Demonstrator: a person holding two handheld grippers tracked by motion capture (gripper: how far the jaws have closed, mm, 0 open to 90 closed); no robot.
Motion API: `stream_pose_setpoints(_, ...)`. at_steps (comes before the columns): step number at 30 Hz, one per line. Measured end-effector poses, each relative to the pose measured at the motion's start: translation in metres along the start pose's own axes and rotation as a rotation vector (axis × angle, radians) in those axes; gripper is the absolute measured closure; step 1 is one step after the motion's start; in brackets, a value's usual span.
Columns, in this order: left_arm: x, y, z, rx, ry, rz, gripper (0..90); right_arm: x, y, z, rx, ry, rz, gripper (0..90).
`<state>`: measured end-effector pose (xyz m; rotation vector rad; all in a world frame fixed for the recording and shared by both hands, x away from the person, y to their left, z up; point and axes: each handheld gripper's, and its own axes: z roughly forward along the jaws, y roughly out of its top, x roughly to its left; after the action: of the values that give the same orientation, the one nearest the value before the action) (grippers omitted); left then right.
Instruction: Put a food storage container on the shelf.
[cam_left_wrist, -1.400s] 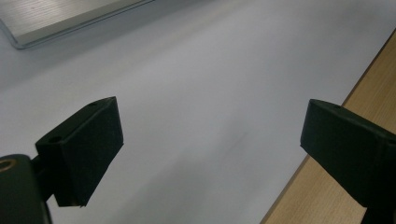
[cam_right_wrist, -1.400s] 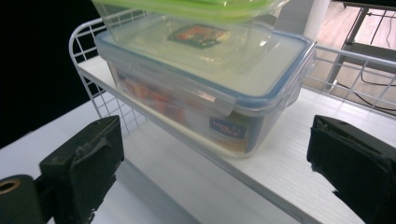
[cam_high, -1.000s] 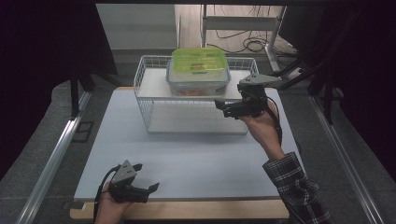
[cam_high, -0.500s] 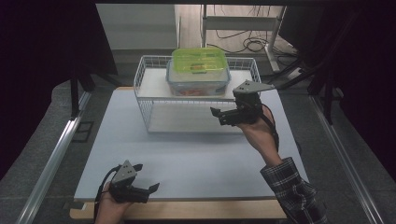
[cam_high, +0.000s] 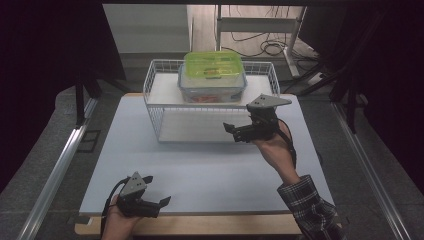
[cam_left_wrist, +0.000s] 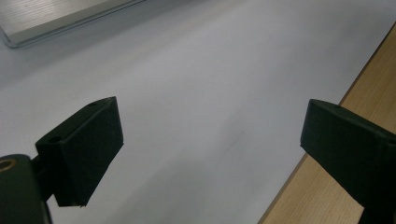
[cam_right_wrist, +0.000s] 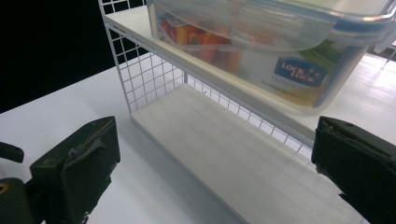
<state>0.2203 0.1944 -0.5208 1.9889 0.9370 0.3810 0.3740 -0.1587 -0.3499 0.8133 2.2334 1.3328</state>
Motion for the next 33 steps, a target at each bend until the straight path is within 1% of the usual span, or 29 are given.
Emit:
stream_pose_setpoints(8, 0.000, 0.000, 0.000, 0.000, 0.000, -0.002, 5.8, 0.002, -0.013, 0.000, 0.001, 0.012, 0.021, 1.4)
stream_pose_setpoints(11, 0.000, 0.000, 0.000, 0.000, 0.000, -0.003, 5.8, 0.002, -0.019, 0.001, -0.002, 0.019, 0.037, 1.3)
stream_pose_setpoints(13, 0.000, 0.000, 0.000, 0.001, 0.000, -0.002, 5.8, 0.002, -0.023, 0.001, 0.001, 0.019, 0.039, 1.3)
stream_pose_setpoints(18, 0.000, 0.000, 0.000, 0.001, 0.000, -0.002, 5.8, 0.002, -0.034, 0.003, 0.011, 0.012, 0.026, 1.3)
stream_pose_setpoints(20, 0.000, 0.000, 0.000, 0.001, -0.001, -0.003, 5.8, 0.003, -0.037, 0.003, 0.017, 0.015, 0.031, 1.3)
stream_pose_setpoints(24, 0.000, 0.000, 0.000, 0.003, -0.002, -0.003, 5.8, 0.003, -0.045, 0.002, 0.009, 0.020, 0.036, 1.3)
stream_pose_setpoints(28, 0.000, 0.000, 0.000, 0.002, -0.001, -0.005, 5.8, 0.003, -0.055, -0.001, -0.012, 0.034, 0.062, 1.3)
stream_pose_setpoints(29, 0.000, 0.000, 0.000, 0.001, -0.002, -0.004, 5.8, 0.003, -0.057, -0.001, -0.011, 0.036, 0.067, 1.3)
stream_pose_setpoints(30, 0.000, 0.000, 0.000, 0.003, -0.003, -0.004, 5.8, 0.003, -0.059, -0.001, 0.008, 0.044, 0.062, 1.3)
stream_pose_setpoints(31, 0.000, 0.000, 0.000, 0.004, -0.004, -0.004, 5.8, 0.002, -0.061, -0.002, 0.019, 0.038, 0.055, 1.3)
stream_pose_setpoints(33, 0.000, 0.000, 0.000, 0.004, -0.007, -0.004, 5.8, 0.002, -0.064, -0.004, 0.016, 0.032, 0.056, 1.4)
